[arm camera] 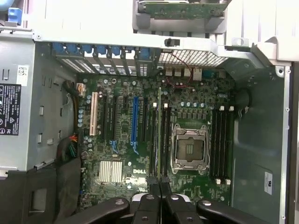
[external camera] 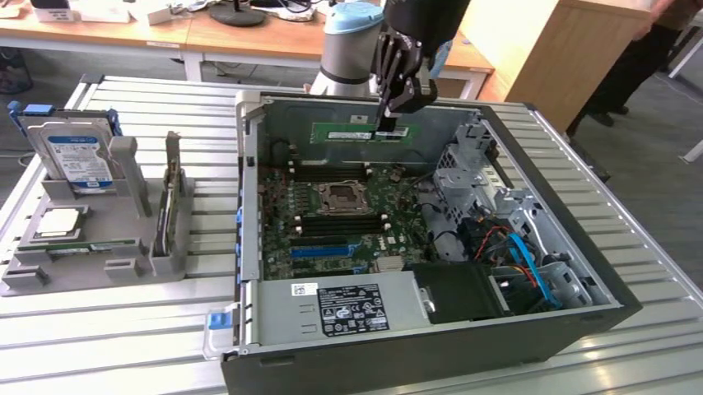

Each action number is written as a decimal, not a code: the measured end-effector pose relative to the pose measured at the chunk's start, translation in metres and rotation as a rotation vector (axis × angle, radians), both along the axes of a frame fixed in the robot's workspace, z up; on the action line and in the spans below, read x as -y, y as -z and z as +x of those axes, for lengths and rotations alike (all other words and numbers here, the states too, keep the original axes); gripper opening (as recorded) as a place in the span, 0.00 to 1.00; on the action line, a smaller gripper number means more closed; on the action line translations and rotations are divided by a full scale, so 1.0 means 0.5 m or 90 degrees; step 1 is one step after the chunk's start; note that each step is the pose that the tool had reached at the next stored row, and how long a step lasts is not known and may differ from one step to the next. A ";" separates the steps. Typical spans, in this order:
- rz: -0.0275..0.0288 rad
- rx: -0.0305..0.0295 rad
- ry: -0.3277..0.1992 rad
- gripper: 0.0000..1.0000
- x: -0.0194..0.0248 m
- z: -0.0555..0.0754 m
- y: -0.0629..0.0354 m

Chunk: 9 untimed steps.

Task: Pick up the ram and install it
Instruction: 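Pick up the ram and move it above insertion slot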

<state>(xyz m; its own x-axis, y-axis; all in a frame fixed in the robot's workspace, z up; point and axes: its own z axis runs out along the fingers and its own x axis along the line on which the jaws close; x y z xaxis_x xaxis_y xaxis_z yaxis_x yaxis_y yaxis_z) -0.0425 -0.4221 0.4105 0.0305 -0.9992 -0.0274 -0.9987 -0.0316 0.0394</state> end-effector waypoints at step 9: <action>0.0000 0.0000 0.000 0.12 0.0001 0.000 0.035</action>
